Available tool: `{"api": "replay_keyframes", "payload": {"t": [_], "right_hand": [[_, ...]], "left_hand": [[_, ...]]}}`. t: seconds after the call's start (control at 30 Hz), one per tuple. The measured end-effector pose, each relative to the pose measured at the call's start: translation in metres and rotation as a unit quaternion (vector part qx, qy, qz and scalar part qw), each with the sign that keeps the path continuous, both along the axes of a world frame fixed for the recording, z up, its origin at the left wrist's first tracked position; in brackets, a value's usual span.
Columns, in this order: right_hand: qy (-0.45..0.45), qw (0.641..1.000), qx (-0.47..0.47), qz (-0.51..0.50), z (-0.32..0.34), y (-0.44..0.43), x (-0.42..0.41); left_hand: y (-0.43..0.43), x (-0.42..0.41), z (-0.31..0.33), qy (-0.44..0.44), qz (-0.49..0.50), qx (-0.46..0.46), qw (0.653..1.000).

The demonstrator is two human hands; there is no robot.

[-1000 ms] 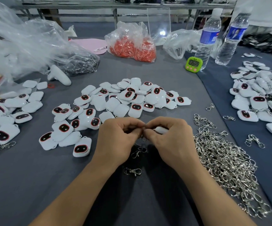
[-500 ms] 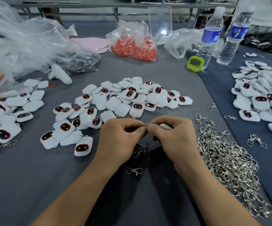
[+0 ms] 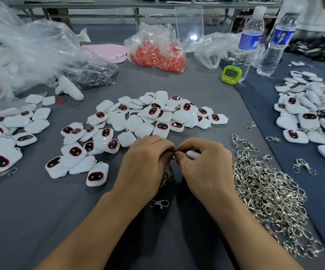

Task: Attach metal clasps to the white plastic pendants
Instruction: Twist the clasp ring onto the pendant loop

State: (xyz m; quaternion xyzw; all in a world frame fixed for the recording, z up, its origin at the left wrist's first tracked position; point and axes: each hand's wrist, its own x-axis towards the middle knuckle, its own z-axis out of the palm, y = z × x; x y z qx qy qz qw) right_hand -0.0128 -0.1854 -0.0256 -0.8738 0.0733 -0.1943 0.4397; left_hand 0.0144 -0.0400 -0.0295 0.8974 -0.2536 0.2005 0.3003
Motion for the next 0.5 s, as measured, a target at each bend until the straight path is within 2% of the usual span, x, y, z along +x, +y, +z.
{"api": "replay_keyframes", "payload": {"t": [0.1, 0.2, 0.37, 0.5], "right_hand": [[0.002, 1.000, -0.009, 0.000, -0.0006, 0.0003, 0.0010], [0.000, 0.999, 0.034, -0.005, -0.0012, 0.0000, 0.0033], [0.005, 0.995, 0.099, 0.002, -0.0001, -0.0064, 0.0051], [0.015, 0.992, 0.120, 0.024, 0.0012, -0.0061, 0.0049]], "left_hand": [[-0.0010, -0.0029, 0.0000, 0.015, 0.006, -0.081, 0.997], [-0.0036, -0.0049, 0.0009, 0.065, 0.026, -0.160, 0.985], [-0.0050, -0.0009, 0.0007, 0.184, 0.026, -0.223, 0.957], [-0.0028, 0.0008, 0.0009, 0.214, 0.020, -0.259, 0.942]]}}
